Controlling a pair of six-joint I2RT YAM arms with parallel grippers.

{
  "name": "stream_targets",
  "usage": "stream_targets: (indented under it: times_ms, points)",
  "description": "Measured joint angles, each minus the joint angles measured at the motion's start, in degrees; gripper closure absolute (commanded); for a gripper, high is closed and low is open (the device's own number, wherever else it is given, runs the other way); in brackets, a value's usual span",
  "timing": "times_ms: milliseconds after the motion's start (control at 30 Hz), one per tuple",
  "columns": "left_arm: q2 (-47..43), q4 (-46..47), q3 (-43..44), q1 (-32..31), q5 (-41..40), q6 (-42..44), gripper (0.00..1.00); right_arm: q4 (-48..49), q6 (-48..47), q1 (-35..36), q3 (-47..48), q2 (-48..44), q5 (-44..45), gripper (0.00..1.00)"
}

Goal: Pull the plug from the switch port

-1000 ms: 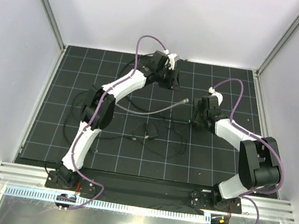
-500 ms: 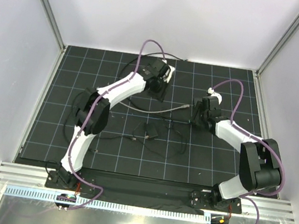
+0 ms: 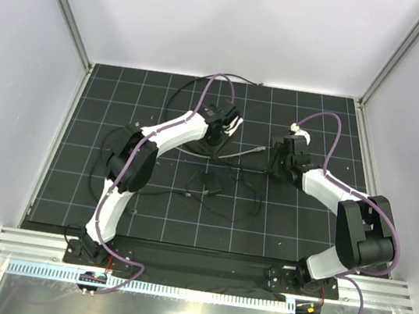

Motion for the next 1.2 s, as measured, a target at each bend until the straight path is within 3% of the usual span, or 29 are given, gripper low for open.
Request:
stream_targets:
  times_ms: [567,1200]
  points:
    - [1.20,-0.13,0.61,0.24,-0.13,0.46,0.60,0.42,0.00,0.00,-0.07,0.00,-1.09,0.46]
    - [3.45,-0.11,2.29,0.85,1.25,0.28,0.84,0.44,0.00,0.00,-0.07,0.17,-1.53,0.46]
